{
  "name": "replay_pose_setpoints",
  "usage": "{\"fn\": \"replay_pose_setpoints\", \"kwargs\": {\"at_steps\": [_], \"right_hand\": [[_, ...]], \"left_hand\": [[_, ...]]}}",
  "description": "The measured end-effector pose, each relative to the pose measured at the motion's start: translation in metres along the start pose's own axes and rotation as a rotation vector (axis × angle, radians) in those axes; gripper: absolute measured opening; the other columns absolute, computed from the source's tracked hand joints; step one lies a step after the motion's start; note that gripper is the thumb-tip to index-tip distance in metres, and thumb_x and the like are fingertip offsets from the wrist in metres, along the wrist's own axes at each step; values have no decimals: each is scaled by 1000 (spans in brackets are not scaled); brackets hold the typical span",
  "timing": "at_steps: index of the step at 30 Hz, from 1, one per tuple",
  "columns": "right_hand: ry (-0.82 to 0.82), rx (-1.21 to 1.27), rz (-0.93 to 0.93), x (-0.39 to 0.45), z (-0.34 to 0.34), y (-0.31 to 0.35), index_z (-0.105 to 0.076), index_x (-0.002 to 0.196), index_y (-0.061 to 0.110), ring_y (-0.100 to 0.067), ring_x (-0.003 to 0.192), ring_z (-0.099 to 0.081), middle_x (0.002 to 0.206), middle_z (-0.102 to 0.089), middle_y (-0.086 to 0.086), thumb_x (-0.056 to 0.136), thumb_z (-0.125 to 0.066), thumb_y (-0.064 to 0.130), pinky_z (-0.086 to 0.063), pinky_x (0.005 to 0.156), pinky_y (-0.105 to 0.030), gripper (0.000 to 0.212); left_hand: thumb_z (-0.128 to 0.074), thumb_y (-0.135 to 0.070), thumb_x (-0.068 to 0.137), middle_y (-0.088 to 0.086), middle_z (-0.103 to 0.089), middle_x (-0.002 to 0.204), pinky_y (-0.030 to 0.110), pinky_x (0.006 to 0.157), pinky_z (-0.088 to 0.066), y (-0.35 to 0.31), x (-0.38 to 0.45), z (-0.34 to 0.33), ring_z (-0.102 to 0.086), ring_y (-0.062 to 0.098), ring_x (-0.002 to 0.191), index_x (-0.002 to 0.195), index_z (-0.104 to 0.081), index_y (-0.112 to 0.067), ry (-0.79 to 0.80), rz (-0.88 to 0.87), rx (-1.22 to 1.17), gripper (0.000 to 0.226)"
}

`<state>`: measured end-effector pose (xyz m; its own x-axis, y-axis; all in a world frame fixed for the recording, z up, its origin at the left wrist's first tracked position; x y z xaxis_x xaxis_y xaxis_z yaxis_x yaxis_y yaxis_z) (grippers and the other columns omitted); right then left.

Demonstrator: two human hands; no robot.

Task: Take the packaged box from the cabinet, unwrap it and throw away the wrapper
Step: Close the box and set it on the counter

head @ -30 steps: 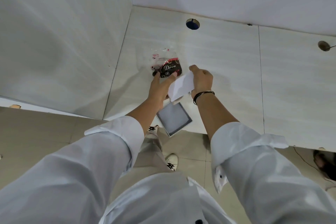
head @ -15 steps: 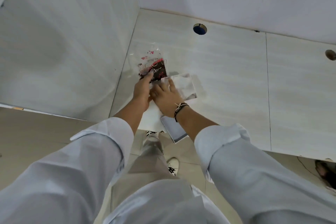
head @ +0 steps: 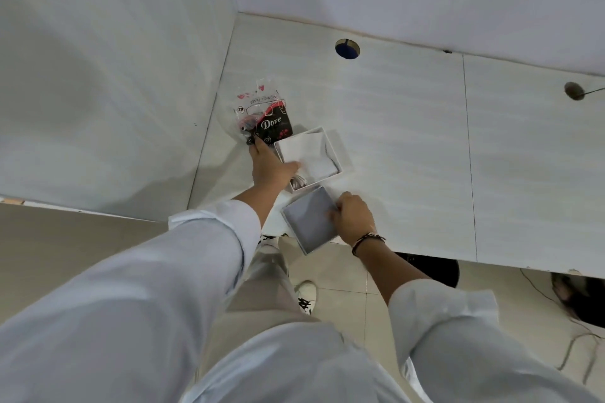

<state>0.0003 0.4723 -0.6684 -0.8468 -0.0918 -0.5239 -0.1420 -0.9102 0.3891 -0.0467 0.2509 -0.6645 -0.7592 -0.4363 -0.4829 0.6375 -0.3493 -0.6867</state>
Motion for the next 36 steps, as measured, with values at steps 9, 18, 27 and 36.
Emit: {"fn": "replay_pose_setpoints", "kwargs": {"at_steps": [9, 18, 27, 36], "right_hand": [[-263, 172, -272, 15, 105, -41, -53, 52, 9, -28, 60, -53, 51, -46, -7, 79, -63, 14, -32, 48, -25, 30], [-744, 172, 248, -17, 139, 92, -67, 103, 4, -34, 96, -67, 110, -66, -15, 82, -65, 14, -53, 71, -36, 24], [-411, 364, 568, -16, 86, 136, -60, 123, 4, -29, 109, -60, 122, -63, -12, 83, -73, 35, -53, 91, -40, 52], [-95, 891, 83, 52, 91, 72, -66, 110, -4, -31, 92, -65, 101, -69, -14, 93, -69, 18, -55, 78, -43, 28]], "left_hand": [[-94, -25, 70, 15, -23, 168, 38, 123, -33, 4, 1, 13, -33, 29, 153, 165, -13, -10, -10, -67, -112, 126], [-65, -55, 92, 11, -65, 140, 37, 87, -62, -49, -62, 30, -75, 23, 100, 158, -41, -18, -142, -311, -487, 79], [-70, -6, 91, 11, -77, 100, 48, 88, -62, -41, -43, 56, -73, 24, 90, 106, -75, -5, 23, -34, -903, 17], [-67, -14, 97, 5, -42, 163, 32, 107, -44, -41, -34, 63, -50, 14, 133, 160, -37, -19, 7, -68, -706, 70]]}}
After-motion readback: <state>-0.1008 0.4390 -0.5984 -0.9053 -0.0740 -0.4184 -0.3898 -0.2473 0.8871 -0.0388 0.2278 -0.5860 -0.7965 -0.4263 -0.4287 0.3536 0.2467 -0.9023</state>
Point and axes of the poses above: each hand's wrist, its own x-axis towards the middle knuckle, its own z-axis out of the back of the hand, y = z × x, the point moved 5 cm from there along x, towards the middle knuckle
